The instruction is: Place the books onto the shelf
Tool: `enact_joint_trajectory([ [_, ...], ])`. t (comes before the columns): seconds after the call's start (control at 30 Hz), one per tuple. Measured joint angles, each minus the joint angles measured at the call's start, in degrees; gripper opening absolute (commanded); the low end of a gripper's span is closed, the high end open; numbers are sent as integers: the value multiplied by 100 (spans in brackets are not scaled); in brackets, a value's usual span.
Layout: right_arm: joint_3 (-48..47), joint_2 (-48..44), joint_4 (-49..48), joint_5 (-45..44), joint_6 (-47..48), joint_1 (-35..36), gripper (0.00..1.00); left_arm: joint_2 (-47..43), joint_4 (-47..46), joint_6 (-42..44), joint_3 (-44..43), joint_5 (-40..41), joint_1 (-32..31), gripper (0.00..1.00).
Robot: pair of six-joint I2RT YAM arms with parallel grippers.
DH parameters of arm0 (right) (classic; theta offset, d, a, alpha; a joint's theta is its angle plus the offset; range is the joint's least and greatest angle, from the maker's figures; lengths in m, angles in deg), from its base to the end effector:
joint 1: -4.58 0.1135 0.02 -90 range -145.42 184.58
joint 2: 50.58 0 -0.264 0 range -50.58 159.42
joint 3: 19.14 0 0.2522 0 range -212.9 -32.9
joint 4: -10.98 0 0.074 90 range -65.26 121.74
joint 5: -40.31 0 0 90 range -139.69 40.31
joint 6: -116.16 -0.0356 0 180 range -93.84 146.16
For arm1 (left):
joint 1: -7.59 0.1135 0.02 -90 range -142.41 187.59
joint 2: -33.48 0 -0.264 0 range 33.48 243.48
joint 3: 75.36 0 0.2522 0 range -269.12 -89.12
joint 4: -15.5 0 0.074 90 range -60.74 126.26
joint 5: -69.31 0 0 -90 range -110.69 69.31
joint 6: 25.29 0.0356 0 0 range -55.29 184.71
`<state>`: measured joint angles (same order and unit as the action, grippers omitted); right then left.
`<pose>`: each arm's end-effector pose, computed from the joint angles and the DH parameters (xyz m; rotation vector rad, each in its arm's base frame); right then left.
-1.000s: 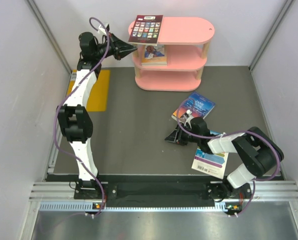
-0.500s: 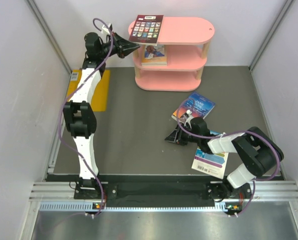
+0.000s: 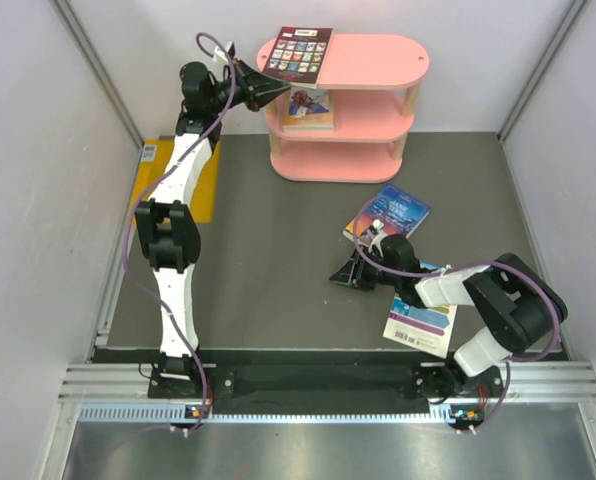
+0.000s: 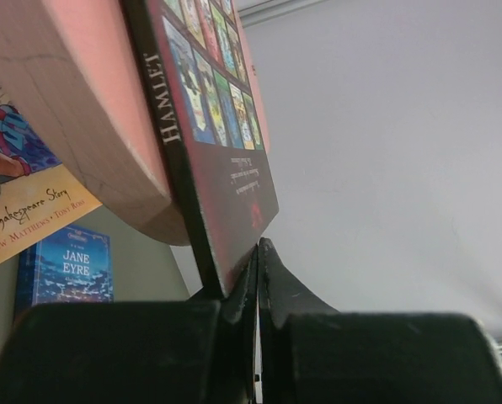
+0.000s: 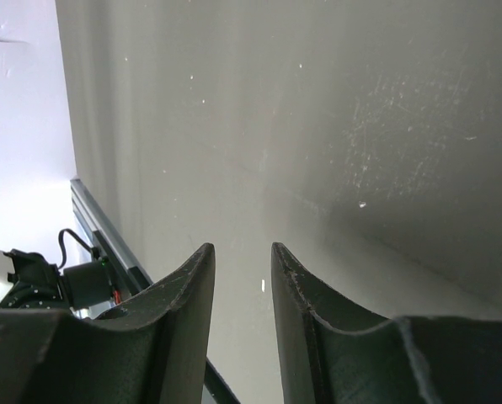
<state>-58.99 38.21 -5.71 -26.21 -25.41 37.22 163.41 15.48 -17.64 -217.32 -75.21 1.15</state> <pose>0.2199 0.1577 0.1304 0.1212 2.3695 1.2350 0.5221 -0.0881 0.3883 -0.1682 1.7584 -1.8369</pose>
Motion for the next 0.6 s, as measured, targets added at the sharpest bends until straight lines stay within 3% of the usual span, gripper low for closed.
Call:
enact_joint_trajectory([
  [0.2,0,0,0,15,-2,0,33,-4,-94,15,9,-24,-2,0],
  [0.6,0,98,-17,39,-2,0,34,-1093,391,1021,1493,20,444,0],
])
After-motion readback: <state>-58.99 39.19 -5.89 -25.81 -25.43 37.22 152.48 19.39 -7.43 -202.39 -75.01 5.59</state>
